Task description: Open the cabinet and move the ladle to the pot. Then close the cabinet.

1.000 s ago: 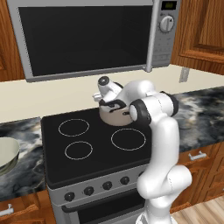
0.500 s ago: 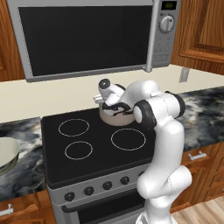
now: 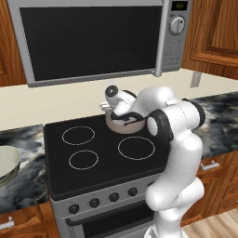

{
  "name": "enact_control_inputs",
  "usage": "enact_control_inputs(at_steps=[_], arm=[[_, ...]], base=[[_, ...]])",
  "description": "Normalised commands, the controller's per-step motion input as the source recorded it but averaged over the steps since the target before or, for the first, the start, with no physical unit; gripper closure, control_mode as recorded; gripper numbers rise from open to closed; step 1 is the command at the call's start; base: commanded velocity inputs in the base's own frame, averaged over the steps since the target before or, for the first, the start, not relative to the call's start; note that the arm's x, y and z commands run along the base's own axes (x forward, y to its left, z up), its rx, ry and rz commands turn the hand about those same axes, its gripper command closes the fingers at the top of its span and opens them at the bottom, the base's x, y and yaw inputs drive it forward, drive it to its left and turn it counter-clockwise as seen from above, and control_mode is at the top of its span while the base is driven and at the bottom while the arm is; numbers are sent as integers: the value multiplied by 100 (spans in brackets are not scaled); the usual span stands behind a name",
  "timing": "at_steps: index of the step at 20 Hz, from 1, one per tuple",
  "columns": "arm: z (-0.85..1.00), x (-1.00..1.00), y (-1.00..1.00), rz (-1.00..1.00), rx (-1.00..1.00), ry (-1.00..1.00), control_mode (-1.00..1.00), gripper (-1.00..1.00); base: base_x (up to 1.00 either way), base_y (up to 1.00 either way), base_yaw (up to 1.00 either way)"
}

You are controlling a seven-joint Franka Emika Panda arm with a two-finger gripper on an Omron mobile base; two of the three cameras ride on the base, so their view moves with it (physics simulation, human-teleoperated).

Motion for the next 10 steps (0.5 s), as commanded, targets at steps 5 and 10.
enact_control_inputs(at_steps=[5,10], arm=[[14,-39,0,-3,0,-1,-100,-100],[7,-53,0,-3,0,-2,-100,-100]], base=[[0,0,0],[0,0,0]])
